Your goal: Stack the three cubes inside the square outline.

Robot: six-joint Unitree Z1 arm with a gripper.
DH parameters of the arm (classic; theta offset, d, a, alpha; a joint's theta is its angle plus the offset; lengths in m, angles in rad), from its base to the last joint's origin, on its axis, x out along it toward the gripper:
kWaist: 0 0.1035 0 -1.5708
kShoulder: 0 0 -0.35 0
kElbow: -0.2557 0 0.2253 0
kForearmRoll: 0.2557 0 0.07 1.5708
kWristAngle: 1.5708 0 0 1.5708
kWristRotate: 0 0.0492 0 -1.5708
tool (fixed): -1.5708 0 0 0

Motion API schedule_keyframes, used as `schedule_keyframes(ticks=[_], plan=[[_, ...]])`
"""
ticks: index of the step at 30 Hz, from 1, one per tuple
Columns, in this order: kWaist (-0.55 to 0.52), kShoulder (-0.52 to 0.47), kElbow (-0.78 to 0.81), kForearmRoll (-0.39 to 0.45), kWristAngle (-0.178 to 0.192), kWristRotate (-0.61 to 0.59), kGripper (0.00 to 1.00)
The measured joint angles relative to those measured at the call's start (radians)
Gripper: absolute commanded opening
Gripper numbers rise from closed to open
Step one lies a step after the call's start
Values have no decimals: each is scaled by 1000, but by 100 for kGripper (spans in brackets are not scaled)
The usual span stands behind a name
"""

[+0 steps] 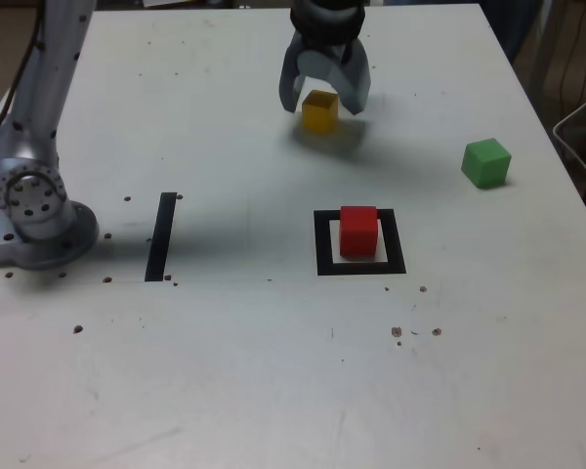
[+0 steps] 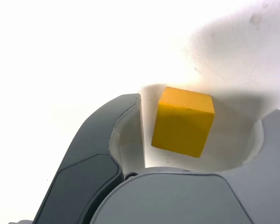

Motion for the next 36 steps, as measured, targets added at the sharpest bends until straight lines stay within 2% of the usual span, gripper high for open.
schedule_keyframes(ticks=[9, 20, 25, 32, 36], plan=[[-6, 0, 50, -72, -8, 0, 68], [-7, -5, 54, -89, -9, 0, 54], [-7, -5, 52, -93, -14, -1, 51], [-7, -1, 45, -98, -15, -1, 34], [-7, -1, 44, -101, -22, -1, 31]])
